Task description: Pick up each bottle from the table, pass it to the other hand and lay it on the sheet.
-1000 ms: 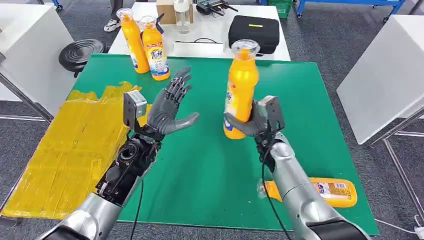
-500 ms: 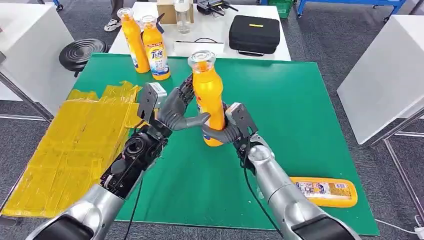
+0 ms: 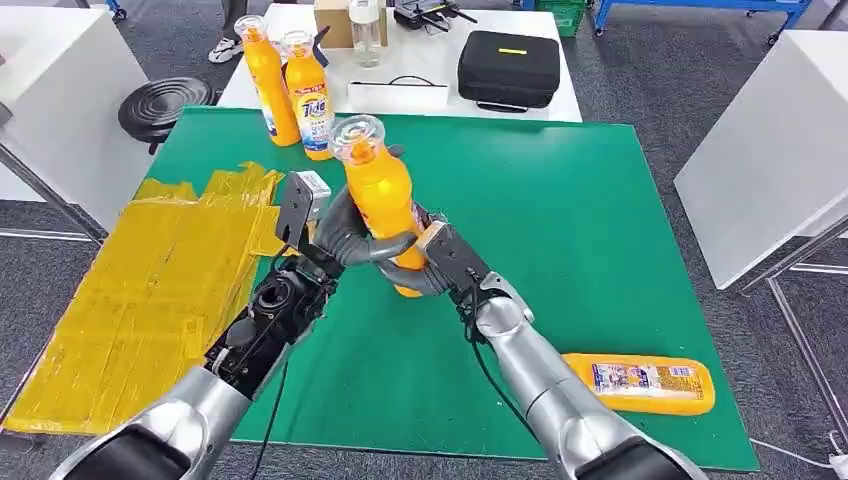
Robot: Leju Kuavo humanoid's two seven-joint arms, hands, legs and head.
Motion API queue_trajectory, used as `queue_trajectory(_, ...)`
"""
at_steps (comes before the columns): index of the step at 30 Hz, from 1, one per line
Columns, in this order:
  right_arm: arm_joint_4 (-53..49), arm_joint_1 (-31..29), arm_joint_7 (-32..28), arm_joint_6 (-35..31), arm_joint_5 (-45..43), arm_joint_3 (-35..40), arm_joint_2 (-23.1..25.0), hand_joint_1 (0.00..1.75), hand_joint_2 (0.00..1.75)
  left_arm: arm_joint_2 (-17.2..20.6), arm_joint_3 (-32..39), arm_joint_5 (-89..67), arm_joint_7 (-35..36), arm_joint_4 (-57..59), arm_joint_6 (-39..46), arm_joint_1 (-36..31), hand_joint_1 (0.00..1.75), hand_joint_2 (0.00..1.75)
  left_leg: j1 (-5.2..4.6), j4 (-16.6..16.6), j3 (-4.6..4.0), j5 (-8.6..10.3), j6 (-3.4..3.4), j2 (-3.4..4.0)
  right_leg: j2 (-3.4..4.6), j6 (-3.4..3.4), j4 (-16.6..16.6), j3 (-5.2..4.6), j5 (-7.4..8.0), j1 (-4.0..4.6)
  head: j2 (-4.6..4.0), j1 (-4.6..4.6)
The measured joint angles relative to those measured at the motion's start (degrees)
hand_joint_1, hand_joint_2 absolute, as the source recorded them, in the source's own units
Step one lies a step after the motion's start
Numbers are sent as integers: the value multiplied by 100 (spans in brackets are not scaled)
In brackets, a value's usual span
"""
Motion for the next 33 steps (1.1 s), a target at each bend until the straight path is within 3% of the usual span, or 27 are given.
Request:
queue_trajectory(4,0,2,9,0,-4,46,0,175,175,-2,0,-4,-31,24,50,3,0,175,0,0,-1,0,0,0,0,0,0,0,1,0,0,0)
queue_trajectory(5,0,0,11,0,-9,74,0,175,175,-2,0,-4,-68,24,74,7,148,175,0,0,-1,0,0,0,0,0,0,0,1,0,0,0)
queue_trajectory(6,0,-2,13,2,-11,87,0,175,175,-4,0,-2,-90,24,92,12,175,175,0,0,-1,0,0,0,0,0,0,0,1,0,0,-2)
queue_trajectory(24,85,-64,52,-135,-18,317,0,175,175,-48,249,487,-304,-186,443,314,175,175,0,0,-2,0,-1,0,0,0,0,0,0,0,0,-2)
queue_trajectory(31,-404,110,133,-592,214,433,-6,175,175,133,415,914,-433,-489,262,539,175,175,3,-1,-4,0,-1,0,0,-2,0,-3,-1,2,0,0)
queue_trajectory(32,-483,121,171,-599,221,439,-15,124,175,151,420,920,-437,-527,251,543,175,175,3,-1,-4,0,-1,-1,-1,-2,0,-2,-1,3,0,0)
queue_trajectory(33,-560,139,208,-599,232,450,-22,0,175,168,420,929,-450,-564,236,543,175,175,3,-1,-4,0,-1,-2,-1,-2,0,-2,-1,2,0,-2)
